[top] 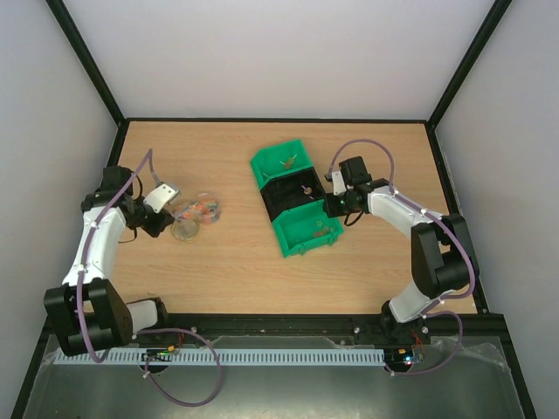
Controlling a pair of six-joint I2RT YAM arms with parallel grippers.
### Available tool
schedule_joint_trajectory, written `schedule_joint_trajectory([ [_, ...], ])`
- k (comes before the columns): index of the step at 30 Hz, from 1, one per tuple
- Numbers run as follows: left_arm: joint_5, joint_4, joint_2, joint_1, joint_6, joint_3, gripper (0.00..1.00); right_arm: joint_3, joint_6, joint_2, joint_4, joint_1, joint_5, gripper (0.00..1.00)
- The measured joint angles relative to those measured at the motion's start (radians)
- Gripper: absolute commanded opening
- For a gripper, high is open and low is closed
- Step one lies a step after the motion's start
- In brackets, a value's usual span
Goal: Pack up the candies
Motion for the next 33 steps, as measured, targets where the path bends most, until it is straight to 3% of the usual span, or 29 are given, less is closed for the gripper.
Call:
schedule_joint_trajectory([
  [33, -0.224, -0.114, 0.09, -0.125, 0.05, 0.161, 0.02, 0.0, 0.019, 0.007, 0.002, -0.007, -0.003, 0.01],
])
